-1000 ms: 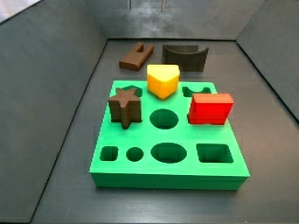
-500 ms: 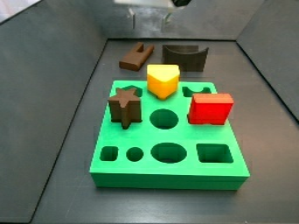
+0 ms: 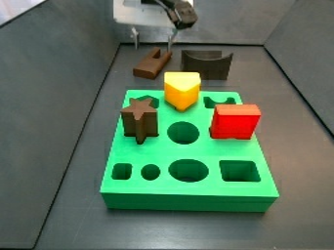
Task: Pick up the square-circle object. Move up. Place the square-circle object on the fixture. Regrasp the square-circle object. Move to above the board. Insert the square-circle object.
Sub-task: Pick up the square-circle object.
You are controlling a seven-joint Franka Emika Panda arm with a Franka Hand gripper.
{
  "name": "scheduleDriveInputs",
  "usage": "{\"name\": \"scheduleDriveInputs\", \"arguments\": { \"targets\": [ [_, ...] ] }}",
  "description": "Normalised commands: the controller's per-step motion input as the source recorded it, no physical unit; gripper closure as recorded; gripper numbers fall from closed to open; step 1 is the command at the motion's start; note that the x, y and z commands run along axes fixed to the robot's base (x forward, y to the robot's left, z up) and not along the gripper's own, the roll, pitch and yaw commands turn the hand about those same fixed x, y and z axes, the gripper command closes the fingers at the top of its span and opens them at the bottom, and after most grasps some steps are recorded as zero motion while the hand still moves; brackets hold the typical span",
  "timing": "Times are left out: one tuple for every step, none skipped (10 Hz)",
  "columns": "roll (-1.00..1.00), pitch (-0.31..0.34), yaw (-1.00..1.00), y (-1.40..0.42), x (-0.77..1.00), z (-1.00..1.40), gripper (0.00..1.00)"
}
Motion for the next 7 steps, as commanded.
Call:
{"name": "scheduleDriveInputs", "arguments": {
  "targets": [
    [-0.01, -0.059, 0.0, -0.11, 0.02, -0.61, 0.0],
    [-0.14, -0.076, -0.02, 0.0, 0.0, -0.57, 0.0],
    [-0.17, -0.063, -0.06, 0.05, 0.0, -0.53, 0.0],
    [-0.14, -0.031, -0.05, 0.01, 0.0, -0.43, 0.0],
    [-0.06, -0.007, -0.01, 0.0, 0.01, -0.32, 0.0],
    [0.0, -0.071, 0.0, 0.0, 0.0, -0.15, 0.0],
    [0.0, -0.027, 0.0, 0.0, 0.0, 0.0, 0.0]
  ]
}}
